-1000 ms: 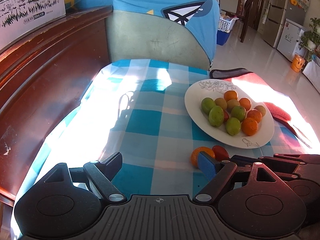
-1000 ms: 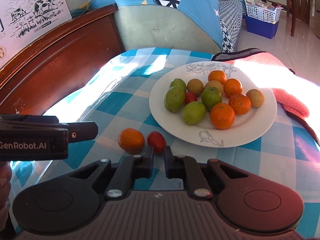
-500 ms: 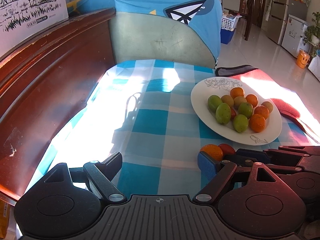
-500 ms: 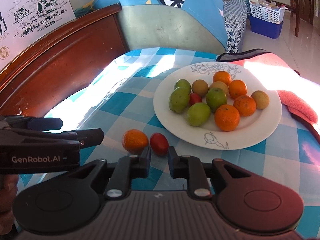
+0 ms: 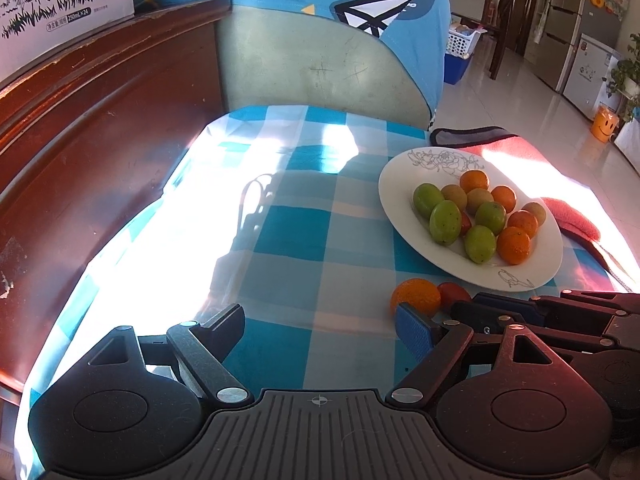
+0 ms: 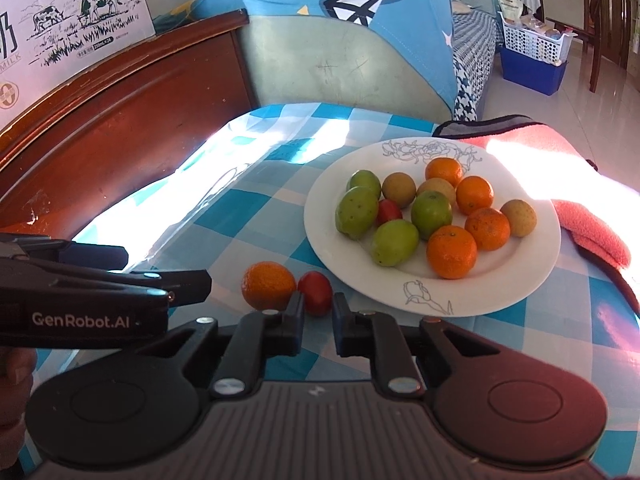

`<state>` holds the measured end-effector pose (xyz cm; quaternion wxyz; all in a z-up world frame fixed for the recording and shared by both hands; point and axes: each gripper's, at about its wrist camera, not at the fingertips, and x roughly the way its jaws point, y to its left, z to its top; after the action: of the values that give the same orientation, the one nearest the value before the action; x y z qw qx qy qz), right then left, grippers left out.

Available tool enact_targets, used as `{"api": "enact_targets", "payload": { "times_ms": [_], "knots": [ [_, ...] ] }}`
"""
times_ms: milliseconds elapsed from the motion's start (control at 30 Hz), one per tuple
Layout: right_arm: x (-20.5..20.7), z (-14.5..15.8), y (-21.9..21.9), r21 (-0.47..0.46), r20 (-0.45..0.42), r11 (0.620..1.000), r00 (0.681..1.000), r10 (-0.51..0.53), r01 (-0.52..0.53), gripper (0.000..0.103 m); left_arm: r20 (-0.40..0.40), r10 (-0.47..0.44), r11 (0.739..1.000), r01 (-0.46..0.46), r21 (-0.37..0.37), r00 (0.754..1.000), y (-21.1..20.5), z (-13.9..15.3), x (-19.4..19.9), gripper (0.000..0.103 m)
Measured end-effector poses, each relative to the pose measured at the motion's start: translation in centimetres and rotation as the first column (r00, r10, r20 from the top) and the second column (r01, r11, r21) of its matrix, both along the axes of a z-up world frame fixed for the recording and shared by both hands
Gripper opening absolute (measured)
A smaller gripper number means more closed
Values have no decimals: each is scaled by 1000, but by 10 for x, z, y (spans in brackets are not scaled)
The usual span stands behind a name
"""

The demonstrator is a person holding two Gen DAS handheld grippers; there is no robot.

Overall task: Organize fruits
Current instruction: 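Grasp the orange with the left tool while the right tool grasps the red fruit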

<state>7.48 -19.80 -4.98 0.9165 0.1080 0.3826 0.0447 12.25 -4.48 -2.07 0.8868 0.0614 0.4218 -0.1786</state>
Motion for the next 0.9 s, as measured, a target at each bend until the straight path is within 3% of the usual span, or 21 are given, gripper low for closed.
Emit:
{"api": "enact_targets", "payload": {
  "times_ms": [300,500,533,600,800,900],
  "knots": [
    [-24,2,-20,12,-52,1000,999,-7,8,15,10,-65,997,66,-44,998,-22,-6,-3,83],
    [-27,1,-26,29,-47,1000,999,-10,11,16,4,-102,994,102,-35,995,-38,-19,0,80],
    [-27,1,-27,31,-42,999,999,-12,13,16,5,-104,994,104,-34,995,-39,-21,1,77],
    [-26,1,-27,33,-40,999,999,-10,12,19,-6,-117,993,117,-31,993,-41,-25,3,62],
    [-22,0,-26,37,-36,999,999,-4,5,29,19,-137,990,137,-14,990,-41,-27,0,41],
    [-20,-1,-24,33,-35,999,999,-7,8,31,20,-135,991,135,-13,991,-40,-26,1,36]
  ]
}}
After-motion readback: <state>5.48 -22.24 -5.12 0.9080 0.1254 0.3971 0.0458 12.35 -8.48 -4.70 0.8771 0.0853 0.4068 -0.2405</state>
